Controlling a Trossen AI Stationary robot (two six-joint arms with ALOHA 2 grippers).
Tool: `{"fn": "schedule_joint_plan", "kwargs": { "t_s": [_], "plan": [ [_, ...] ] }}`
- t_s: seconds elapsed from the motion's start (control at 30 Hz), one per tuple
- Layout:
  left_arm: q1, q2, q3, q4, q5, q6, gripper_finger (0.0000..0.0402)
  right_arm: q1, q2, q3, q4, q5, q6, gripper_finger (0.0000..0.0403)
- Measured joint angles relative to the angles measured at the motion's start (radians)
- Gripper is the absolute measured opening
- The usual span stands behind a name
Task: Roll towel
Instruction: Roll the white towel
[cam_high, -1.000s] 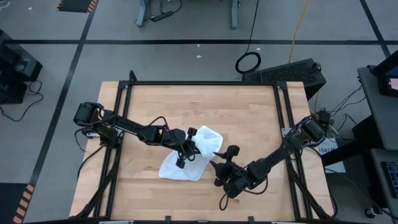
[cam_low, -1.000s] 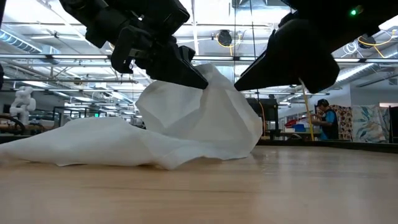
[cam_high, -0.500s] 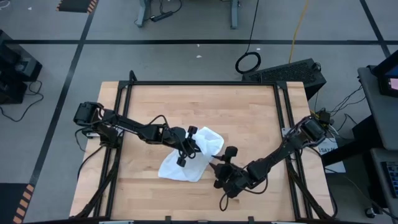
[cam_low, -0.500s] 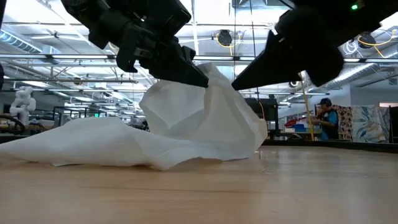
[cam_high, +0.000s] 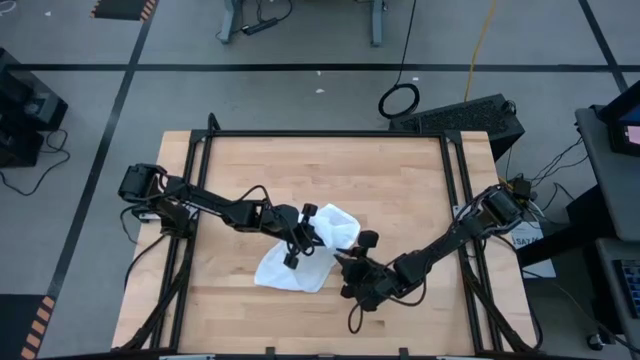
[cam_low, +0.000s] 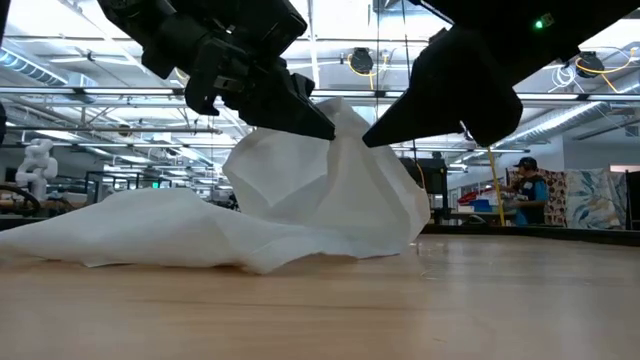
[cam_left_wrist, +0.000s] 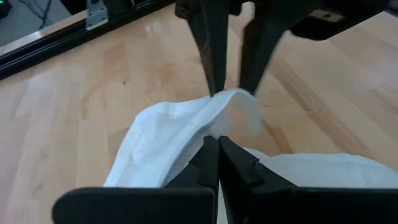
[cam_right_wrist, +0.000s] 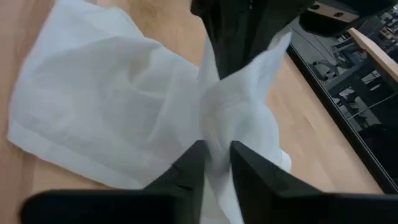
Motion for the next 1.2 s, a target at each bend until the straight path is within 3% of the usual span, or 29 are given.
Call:
{"fn": "schedule_joint_plan", "kwargs": {
  "t_s": [0.13,0.43,0.7,0.8,0.97,1.2],
  "plan": [
    [-0.001,0.000,0.000,-0.001,0.017,-0.001,0.0008,-0.007,0.000,0.000,0.004,-0.003,-0.031,0.0008],
    [-0.007,0.000,0.000,-0.050,0.024,0.015,0.0008,-0.011,-0.068,0.001,-0.001,-0.017,-0.039,0.0003],
    [-0.053,0.000,0.000,0.011,0.027,0.108,0.0008,-0.074,-0.058,0.001,-0.007,-0.197,0.027,0.0009],
    [-0.055,0.000,0.000,0.003,0.027,0.110,0.0008,-0.081,-0.059,0.001,0.000,-0.216,0.025,0.0009],
    [-0.040,0.000,0.000,-0.045,0.026,0.107,0.0008,-0.073,-0.064,0.001,-0.001,-0.215,0.006,0.0028],
    [-0.033,0.000,0.000,-0.049,0.026,0.108,0.0008,-0.071,-0.064,0.001,-0.004,-0.211,-0.025,0.0091]
  ]
}}
